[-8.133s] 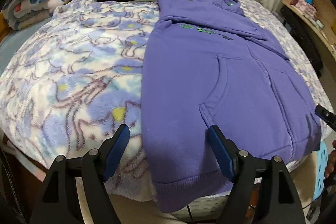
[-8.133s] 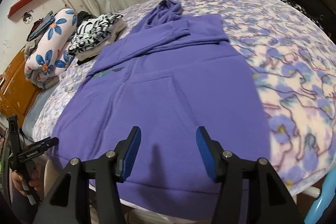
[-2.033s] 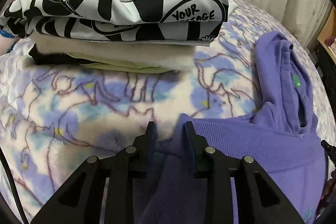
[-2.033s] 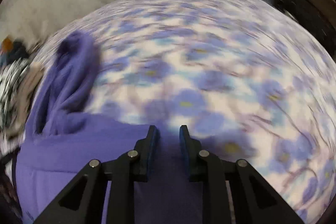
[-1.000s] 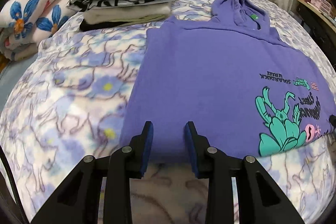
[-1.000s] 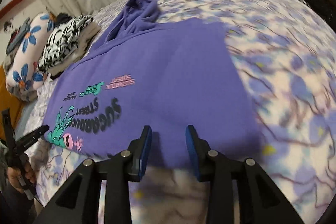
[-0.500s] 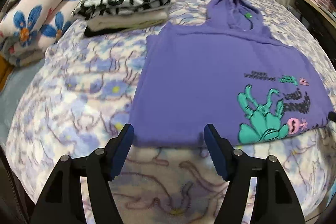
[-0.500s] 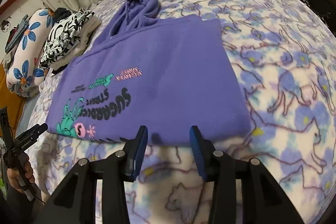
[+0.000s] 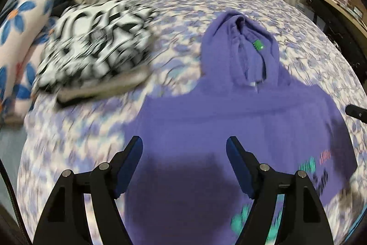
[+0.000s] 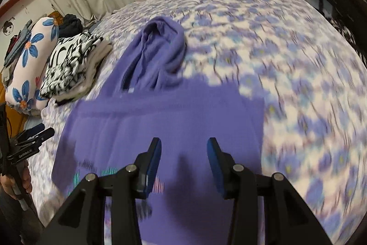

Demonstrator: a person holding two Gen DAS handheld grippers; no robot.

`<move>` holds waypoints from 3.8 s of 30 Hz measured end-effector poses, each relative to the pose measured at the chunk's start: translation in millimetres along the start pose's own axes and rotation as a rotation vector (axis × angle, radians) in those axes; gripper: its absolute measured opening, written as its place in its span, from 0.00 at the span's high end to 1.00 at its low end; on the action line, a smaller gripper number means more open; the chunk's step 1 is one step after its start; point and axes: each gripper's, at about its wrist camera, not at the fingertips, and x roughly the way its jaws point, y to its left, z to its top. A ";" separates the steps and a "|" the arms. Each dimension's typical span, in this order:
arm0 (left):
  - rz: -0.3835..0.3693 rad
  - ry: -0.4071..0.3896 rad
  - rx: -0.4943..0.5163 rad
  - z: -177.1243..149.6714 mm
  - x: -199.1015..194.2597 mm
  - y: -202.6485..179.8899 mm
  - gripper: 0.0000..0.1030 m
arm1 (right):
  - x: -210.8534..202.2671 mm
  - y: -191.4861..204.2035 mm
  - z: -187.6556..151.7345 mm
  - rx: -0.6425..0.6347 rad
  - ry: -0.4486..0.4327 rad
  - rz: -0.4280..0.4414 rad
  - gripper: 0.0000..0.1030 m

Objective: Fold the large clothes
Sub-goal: 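Grasp the purple hood with both tools, then fold the hood down onto the folded body with both tools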

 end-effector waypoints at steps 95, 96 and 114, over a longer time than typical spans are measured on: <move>-0.491 -0.033 -0.252 -94.7 -7.2 -30.3 0.94 | 15.6 43.3 -99.7 0.156 -0.040 0.411 0.83; -0.436 -0.051 -0.218 -92.3 -18.3 -31.5 0.94 | 9.6 46.1 -100.3 0.143 -0.054 0.419 0.84; -0.109 -0.051 -0.094 -139.3 -33.6 -39.0 0.72 | 18.7 64.3 -147.2 0.071 -0.020 0.205 0.67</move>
